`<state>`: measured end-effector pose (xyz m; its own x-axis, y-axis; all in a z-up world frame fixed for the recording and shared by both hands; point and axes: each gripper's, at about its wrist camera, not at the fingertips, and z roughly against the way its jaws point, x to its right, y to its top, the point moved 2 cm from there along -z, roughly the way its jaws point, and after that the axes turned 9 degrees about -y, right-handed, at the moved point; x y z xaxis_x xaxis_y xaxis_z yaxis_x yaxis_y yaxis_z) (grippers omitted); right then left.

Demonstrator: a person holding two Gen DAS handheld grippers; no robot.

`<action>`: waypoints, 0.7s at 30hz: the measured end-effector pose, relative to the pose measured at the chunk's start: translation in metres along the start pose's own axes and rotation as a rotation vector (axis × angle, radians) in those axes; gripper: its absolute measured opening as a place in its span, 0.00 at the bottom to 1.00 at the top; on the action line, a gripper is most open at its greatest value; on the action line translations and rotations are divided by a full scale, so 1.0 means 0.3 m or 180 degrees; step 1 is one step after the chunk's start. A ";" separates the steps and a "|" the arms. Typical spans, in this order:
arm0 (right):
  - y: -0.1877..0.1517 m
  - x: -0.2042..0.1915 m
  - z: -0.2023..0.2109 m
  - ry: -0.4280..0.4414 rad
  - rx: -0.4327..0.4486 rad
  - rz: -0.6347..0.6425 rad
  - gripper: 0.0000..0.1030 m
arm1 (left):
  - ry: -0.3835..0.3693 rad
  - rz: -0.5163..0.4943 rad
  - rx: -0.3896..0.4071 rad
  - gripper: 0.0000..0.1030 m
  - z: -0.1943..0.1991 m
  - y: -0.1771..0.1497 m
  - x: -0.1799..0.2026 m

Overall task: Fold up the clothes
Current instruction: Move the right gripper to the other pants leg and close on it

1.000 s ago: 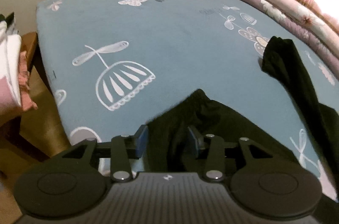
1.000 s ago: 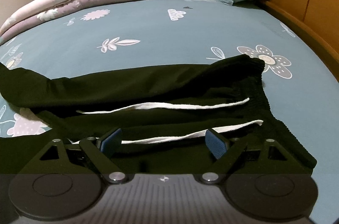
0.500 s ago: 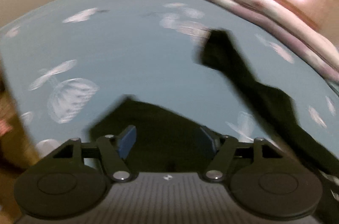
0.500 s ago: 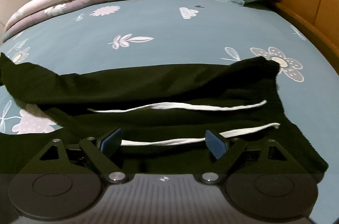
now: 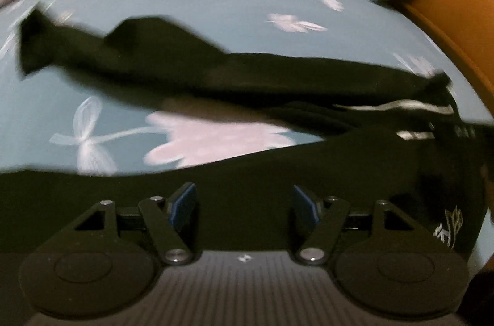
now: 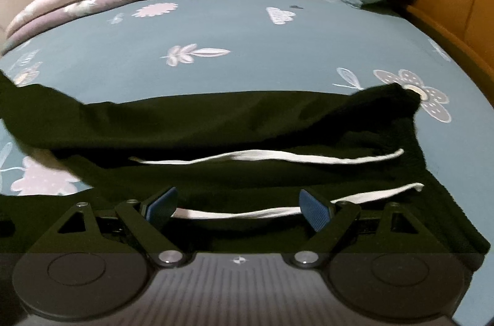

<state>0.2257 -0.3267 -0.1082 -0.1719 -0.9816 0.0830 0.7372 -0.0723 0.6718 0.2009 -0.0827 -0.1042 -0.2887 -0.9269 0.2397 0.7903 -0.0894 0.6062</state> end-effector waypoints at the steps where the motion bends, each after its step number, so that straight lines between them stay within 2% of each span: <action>1: -0.001 0.004 -0.004 -0.0037 0.0024 -0.0019 0.87 | -0.0019 -0.0119 0.0031 0.68 -0.011 -0.002 0.022; 3: -0.003 0.008 -0.005 -0.0070 0.0103 -0.0045 0.87 | -0.0075 -0.0251 0.0074 0.74 -0.025 -0.007 0.033; 10: -0.008 -0.020 0.024 -0.0042 0.0513 0.0048 0.87 | -0.0271 -0.0434 0.0251 0.75 -0.027 -0.045 -0.036; 14: -0.006 -0.075 0.050 0.0014 0.0691 0.0279 0.87 | -0.0407 -0.0333 0.0214 0.75 -0.016 -0.033 -0.090; 16: 0.008 -0.128 0.069 -0.0041 0.0764 0.0508 0.86 | -0.0490 -0.0203 0.0234 0.79 -0.004 -0.020 -0.125; 18: 0.031 -0.202 0.092 0.0030 0.0855 0.0873 0.86 | -0.0486 -0.0031 0.0295 0.80 0.007 -0.015 -0.177; 21: 0.078 -0.337 0.122 0.0200 0.0922 0.1427 0.84 | -0.0213 0.0214 0.0309 0.80 0.012 -0.003 -0.245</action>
<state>0.2363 -0.2228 -0.0739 0.1643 -0.9143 0.3701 0.5174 0.3993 0.7569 0.2195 -0.0134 -0.1195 -0.2747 -0.9029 0.3305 0.7540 0.0110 0.6568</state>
